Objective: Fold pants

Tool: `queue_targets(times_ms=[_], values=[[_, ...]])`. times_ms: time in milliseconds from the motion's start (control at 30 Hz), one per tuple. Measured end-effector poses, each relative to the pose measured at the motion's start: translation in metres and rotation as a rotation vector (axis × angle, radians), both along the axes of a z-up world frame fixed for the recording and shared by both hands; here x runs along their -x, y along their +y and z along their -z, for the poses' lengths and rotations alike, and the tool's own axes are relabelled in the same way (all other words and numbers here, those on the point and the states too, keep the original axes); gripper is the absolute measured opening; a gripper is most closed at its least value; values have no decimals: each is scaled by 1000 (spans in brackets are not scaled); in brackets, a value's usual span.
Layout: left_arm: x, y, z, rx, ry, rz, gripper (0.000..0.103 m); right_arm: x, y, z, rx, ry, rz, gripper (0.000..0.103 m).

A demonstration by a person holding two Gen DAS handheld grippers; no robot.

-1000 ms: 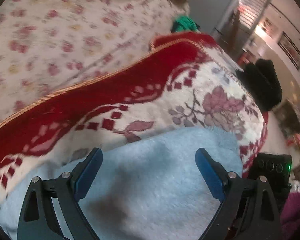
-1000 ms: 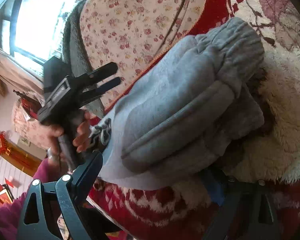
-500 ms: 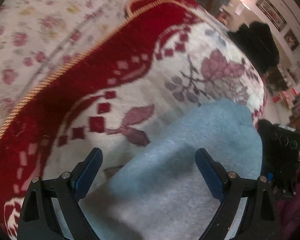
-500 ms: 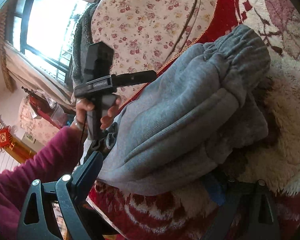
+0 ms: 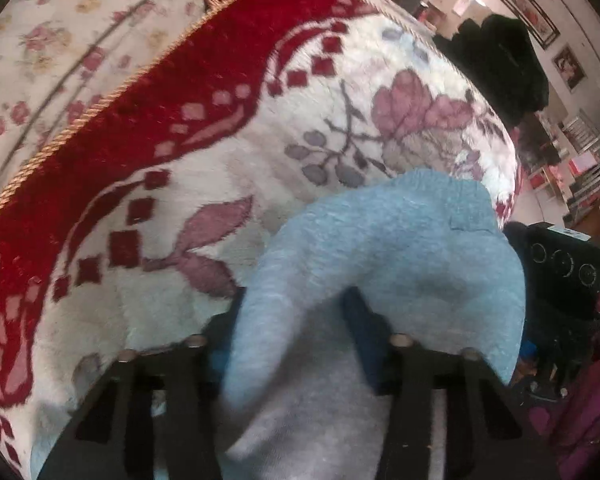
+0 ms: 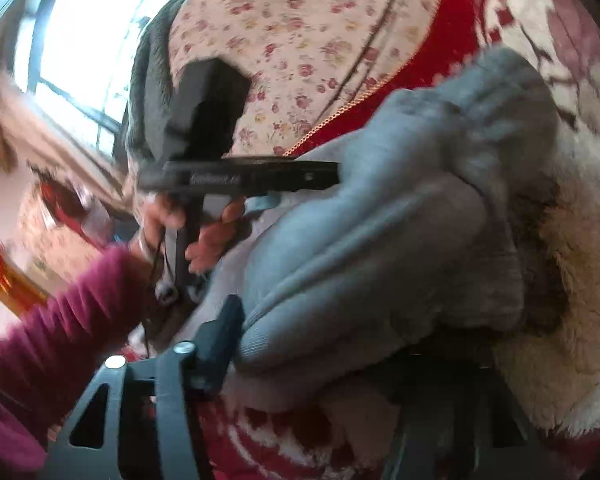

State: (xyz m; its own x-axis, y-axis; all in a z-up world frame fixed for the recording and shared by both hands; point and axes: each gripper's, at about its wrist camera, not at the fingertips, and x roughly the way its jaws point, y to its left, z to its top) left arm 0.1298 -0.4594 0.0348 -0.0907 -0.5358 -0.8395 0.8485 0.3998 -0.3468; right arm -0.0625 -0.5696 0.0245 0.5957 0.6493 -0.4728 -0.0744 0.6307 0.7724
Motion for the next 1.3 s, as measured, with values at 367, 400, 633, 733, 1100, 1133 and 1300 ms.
queue_targets(times_ms=[367,400,633,733,1100,1133,1300], values=[[11,42,-59,119,-93,-91,18,2,24,-62,106,-171,-78,36],[12,48,-67,133,-103,-103,18,2,28,-68,112,-188,-87,36],[17,108,-116,204,-169,-202,17,-4,64,-109,177,-290,-161,32],[19,137,-131,221,-198,-250,17,-11,85,-126,191,-323,-193,30],[19,261,-171,303,-250,-452,13,-37,196,-169,236,-430,-349,27],[21,279,-170,311,-250,-480,13,-41,206,-169,231,-432,-365,27],[35,367,-148,317,-239,-637,1,-53,269,-165,251,-432,-466,27]])
